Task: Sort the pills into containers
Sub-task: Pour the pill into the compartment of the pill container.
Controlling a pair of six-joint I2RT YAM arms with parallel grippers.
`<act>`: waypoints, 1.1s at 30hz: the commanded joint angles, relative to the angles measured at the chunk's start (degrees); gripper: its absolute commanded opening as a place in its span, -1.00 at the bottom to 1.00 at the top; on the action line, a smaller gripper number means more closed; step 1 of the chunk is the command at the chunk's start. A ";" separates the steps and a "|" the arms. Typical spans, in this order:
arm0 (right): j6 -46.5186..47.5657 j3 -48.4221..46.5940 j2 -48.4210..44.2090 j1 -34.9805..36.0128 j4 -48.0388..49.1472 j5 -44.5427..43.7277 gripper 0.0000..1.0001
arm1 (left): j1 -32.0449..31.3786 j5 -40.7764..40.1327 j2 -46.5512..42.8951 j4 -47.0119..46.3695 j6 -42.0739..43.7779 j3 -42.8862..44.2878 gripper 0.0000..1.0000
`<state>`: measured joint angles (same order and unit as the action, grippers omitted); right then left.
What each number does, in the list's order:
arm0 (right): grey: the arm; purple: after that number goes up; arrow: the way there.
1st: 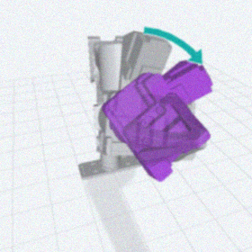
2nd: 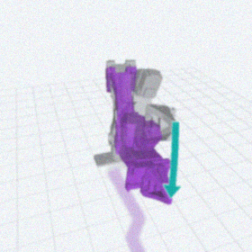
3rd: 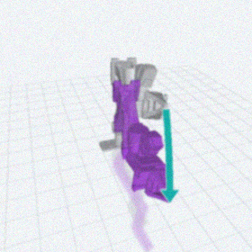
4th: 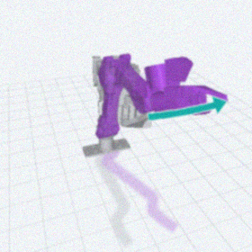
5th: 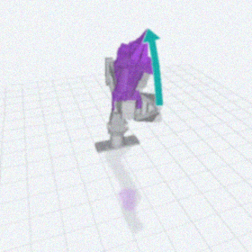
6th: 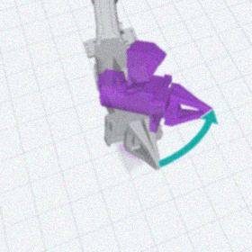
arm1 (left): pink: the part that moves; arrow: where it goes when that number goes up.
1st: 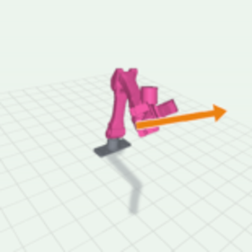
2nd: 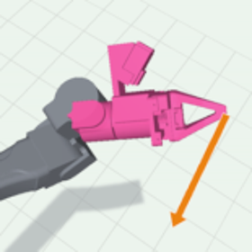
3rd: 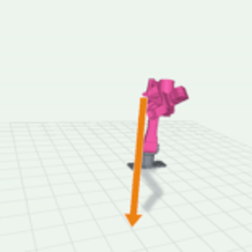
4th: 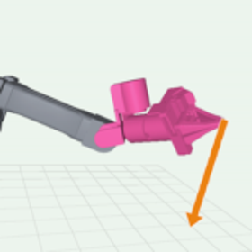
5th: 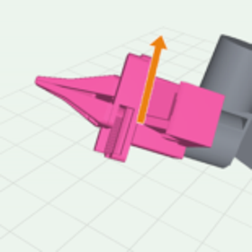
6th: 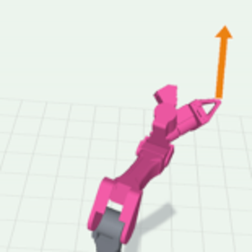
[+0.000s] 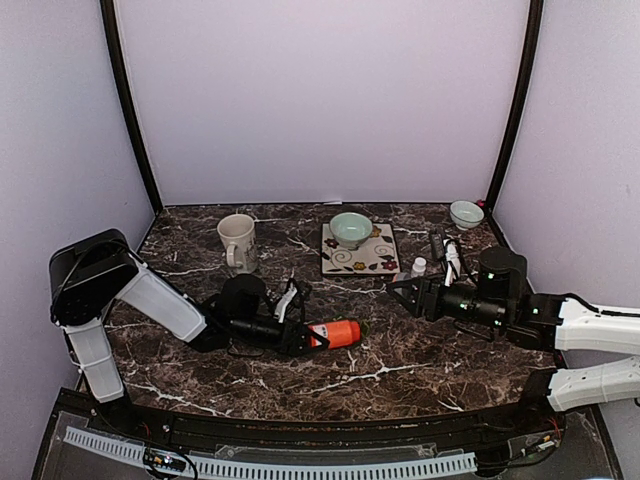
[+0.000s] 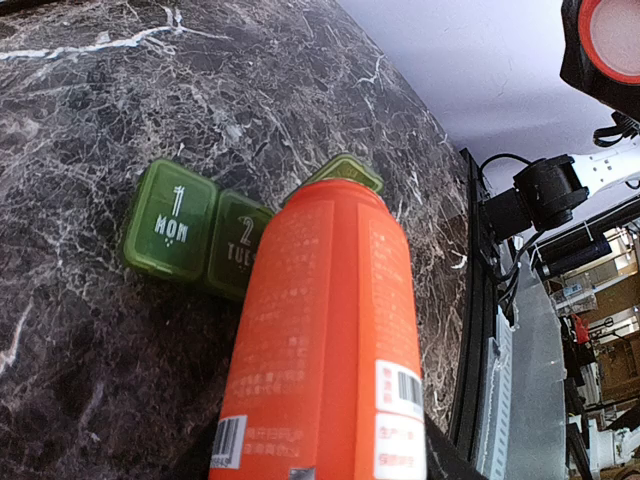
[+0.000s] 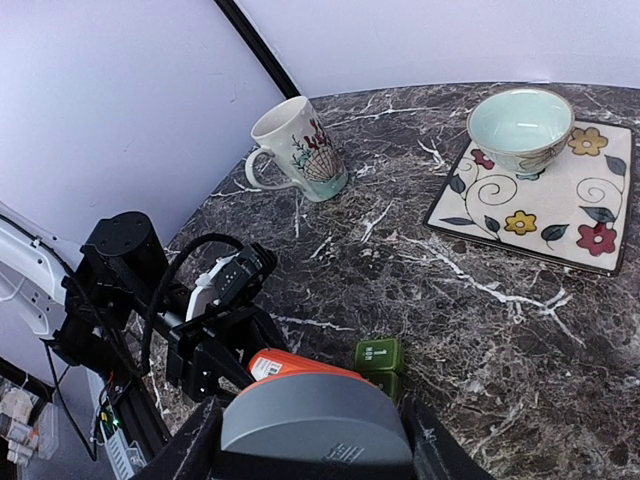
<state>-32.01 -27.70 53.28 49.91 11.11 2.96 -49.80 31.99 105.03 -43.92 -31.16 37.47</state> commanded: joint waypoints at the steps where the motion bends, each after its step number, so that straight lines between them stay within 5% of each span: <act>1: 0.32 0.92 -0.11 -0.34 2.07 0.38 -0.16 | -0.55 -1.67 -3.34 2.34 1.78 1.11 -1.00; 33: 0.19 0.27 1.48 -0.34 2.89 1.34 -0.19 | -1.13 -4.13 -10.20 7.50 5.39 -0.26 -1.00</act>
<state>-32.01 -27.68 54.50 49.87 11.18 3.86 -50.54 27.77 98.17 -36.91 -27.40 37.47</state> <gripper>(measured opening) 0.519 0.484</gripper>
